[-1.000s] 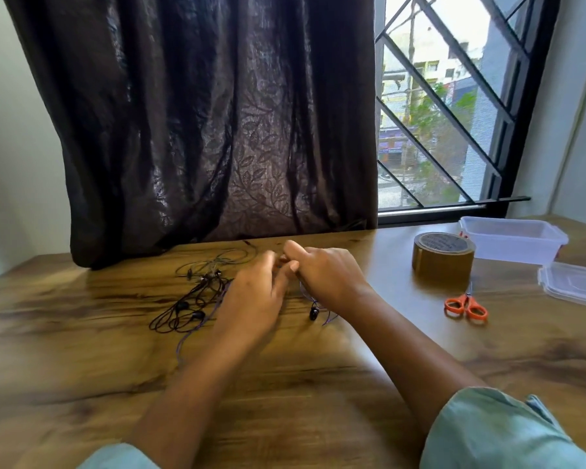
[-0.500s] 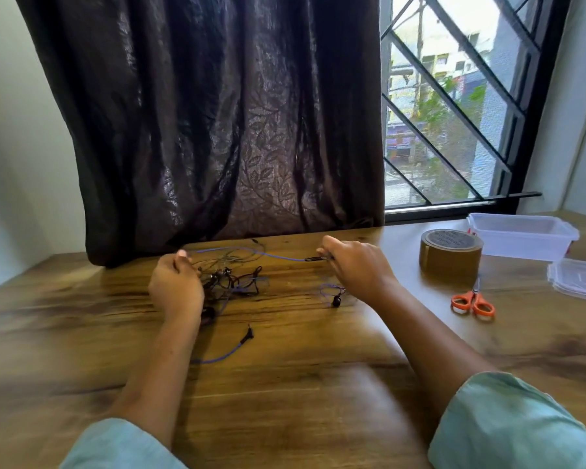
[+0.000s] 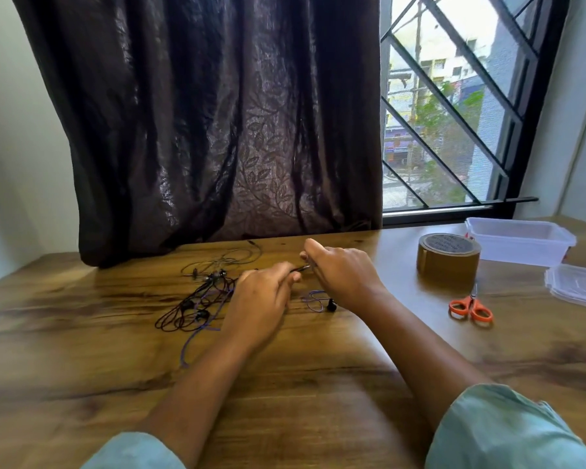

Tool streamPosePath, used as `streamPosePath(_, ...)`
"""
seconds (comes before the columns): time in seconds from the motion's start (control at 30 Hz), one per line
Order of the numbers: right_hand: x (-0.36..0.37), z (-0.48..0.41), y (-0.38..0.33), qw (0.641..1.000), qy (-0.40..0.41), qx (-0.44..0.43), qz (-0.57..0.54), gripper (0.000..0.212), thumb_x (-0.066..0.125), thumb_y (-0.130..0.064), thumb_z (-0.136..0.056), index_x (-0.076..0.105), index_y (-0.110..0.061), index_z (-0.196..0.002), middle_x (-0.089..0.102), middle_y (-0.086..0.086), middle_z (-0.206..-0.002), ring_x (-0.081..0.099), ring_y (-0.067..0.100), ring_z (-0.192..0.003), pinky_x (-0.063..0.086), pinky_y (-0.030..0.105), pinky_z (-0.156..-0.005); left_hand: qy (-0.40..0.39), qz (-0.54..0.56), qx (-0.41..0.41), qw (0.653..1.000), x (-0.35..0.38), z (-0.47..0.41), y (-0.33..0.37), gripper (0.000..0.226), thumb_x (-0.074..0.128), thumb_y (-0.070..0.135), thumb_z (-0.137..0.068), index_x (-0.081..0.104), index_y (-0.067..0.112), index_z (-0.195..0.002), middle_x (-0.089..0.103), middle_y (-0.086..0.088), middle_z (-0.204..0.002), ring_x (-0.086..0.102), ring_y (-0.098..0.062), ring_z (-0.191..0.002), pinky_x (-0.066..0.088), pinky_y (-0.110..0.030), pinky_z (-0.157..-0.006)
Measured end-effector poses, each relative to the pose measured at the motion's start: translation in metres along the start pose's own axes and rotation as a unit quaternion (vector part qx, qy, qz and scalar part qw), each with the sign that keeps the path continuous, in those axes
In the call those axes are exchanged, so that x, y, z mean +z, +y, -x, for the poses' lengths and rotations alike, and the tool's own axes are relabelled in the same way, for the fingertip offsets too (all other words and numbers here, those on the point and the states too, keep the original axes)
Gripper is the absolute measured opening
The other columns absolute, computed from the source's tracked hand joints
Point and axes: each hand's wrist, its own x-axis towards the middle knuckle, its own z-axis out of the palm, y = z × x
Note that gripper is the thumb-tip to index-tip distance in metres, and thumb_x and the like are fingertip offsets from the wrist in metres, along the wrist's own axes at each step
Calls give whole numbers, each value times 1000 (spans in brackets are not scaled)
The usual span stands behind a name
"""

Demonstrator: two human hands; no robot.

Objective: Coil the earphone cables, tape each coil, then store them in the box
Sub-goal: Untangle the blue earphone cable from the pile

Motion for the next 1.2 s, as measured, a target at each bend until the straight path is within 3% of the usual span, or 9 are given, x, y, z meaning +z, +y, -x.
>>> streamPosePath(0.13, 0, -1, 2, 1000, -13, 4, 15, 24, 32, -34, -102, 49, -17, -101, 71, 2, -88, 66, 30, -80, 28, 31, -58, 107, -43, -29, 993, -12, -1, -12, 30, 39, 39, -95, 64, 22, -93, 60, 10, -63, 59, -11, -61, 48, -34, -66)
streamPosePath(0.4, 2, 2, 19, 997, -38, 66, 22, 23, 35, -33, -102, 52, -18, -100, 69, 4, -93, 64, 31, -88, 33, 33, -60, 278, -21, -262, 924, -37, 2, -49, 23, 50, 22, -96, 67, 12, -106, 70, -7, -91, 62, -29, -86, 45, -36, -73)
streamPosePath(0.5, 3, 4, 28, 994, -46, 91, 30, 31, 32, -39, -102, 53, -16, -99, 67, 3, -97, 62, 31, -91, 31, 32, -61, 331, 54, -325, 884, -44, 0, -53, 20, 51, 22, -96, 66, 13, -106, 68, -3, -90, 64, -21, -81, 50, -36, -79)
streamPosePath(0.63, 6, 5, 32, 991, -63, 117, 18, 30, 32, -37, -102, 51, -15, -95, 66, 5, -98, 61, 32, -91, 33, 32, -61, 392, 170, -365, 827, -49, -5, -46, 10, 51, 21, -97, 60, 19, -100, 65, 5, -84, 57, 8, -47, 50, -20, -57)
streamPosePath(0.8, 11, 6, 28, 988, -64, 128, -54, 31, 33, -39, -102, 51, -14, -97, 61, 6, -98, 60, 36, -89, 36, 35, -61, 286, 299, -285, 865, -39, -9, -33, 18, 44, 17, -100, 60, 16, -107, 71, 5, -83, 61, -3, -50, 55, -28, -54)
streamPosePath(0.93, 5, 2, 24, 980, -55, 179, -72, 41, 27, -49, -100, 55, -20, -105, 59, 6, -101, 60, 35, -95, 38, 34, -64, 20, 461, -246, 852, -21, -6, 4, 20, 51, 6, -93, 67, 12, -104, 72, -1, -95, 66, -16, -67, 56, -26, -61)
streamPosePath(1.03, 2, -1, 25, 971, -42, 213, -101, 46, 23, -55, -98, 54, -22, -93, 66, 5, -94, 60, 32, -91, 46, 38, -71, -159, 463, -215, 845, -4, 2, 33, 41, 42, -11, -89, 75, 13, -86, 73, -2, -89, 68, -16, -83, 55, -27, -75)
streamPosePath(1.1, 5, -5, 27, 948, -40, 229, -217, 33, 34, -45, -100, 59, -23, -95, 67, 2, -99, 63, 20, -91, 49, 32, -78, -131, 423, -188, 877, 5, 3, 41, 53, 40, -16, -90, 75, 21, -76, 73, 2, -81, 66, -16, -79, 57, -25, -71)
streamPosePath(1.2, 3, -10, 18, 821, -54, 288, -490, 19, 48, -20, -99, 63, -13, -89, 62, 0, -79, 58, -2, -54, 47, 12, -53, 32, 293, -139, 945, 3, 1, 34, 33, 55, -5, -88, 69, 25, -86, 68, 2, -87, 66, -15, -79, 54, -19, -65)
